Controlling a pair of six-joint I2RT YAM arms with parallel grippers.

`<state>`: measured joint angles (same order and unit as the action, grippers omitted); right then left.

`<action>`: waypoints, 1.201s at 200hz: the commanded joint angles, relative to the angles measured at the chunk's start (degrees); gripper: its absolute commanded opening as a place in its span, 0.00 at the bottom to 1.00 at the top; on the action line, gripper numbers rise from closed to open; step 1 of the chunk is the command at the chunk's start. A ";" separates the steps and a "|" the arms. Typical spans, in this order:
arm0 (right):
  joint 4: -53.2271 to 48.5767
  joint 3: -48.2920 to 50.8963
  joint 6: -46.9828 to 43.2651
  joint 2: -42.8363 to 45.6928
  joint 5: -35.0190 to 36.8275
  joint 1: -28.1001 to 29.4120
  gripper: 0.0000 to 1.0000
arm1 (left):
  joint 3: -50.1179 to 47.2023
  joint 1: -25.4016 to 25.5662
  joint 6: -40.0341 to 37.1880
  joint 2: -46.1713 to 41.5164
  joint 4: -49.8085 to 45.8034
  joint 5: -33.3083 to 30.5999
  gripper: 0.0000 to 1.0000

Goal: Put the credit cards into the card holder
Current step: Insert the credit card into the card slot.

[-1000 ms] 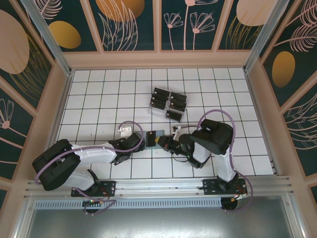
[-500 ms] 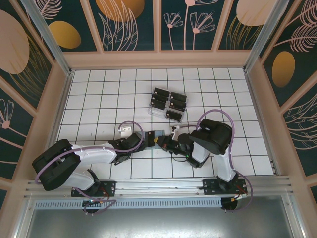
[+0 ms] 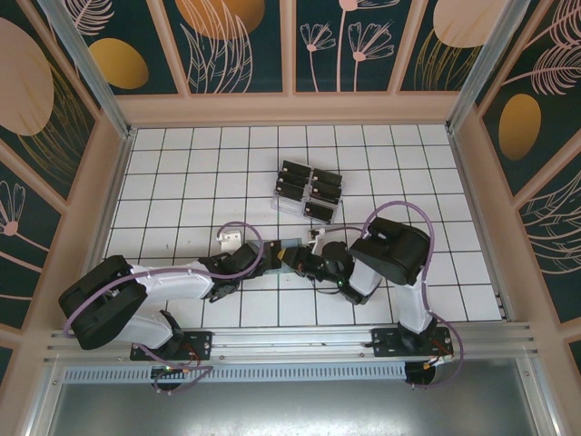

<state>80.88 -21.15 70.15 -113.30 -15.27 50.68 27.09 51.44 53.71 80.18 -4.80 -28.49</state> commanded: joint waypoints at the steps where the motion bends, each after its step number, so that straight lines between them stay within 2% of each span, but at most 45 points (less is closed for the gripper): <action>1: -12.81 -0.46 -3.94 2.95 0.32 -0.28 0.26 | -0.22 -0.25 0.63 -0.60 -6.25 1.27 0.99; 49: -27.91 -4.47 -11.22 11.82 0.24 -1.89 0.34 | 4.94 -0.29 -0.06 -3.76 -6.77 -2.30 0.99; 78: -37.75 -7.85 -15.78 15.34 1.50 -1.94 0.34 | 6.04 -1.25 -1.15 -5.57 -6.23 -2.97 0.99; 137: -50.73 -13.68 -22.69 17.16 3.55 -2.51 0.26 | 1.89 -8.28 -3.01 -11.23 3.81 10.13 0.99; 175: -54.31 -16.02 -25.05 16.28 4.35 -2.51 0.23 | -1.60 -9.19 -1.07 -11.99 11.54 17.66 0.99; 203: -54.34 -16.55 -25.21 15.01 3.85 -2.49 0.23 | -3.58 -9.21 0.47 -10.57 15.59 20.68 0.98; 240: -53.64 -16.82 -25.11 13.67 3.16 -2.47 0.23 | -5.18 -9.18 1.48 -9.83 17.69 20.94 0.99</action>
<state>27.99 -36.40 46.33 -97.91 -12.67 48.40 23.20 42.52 53.67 69.80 8.75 -9.19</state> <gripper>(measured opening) 0.235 0.985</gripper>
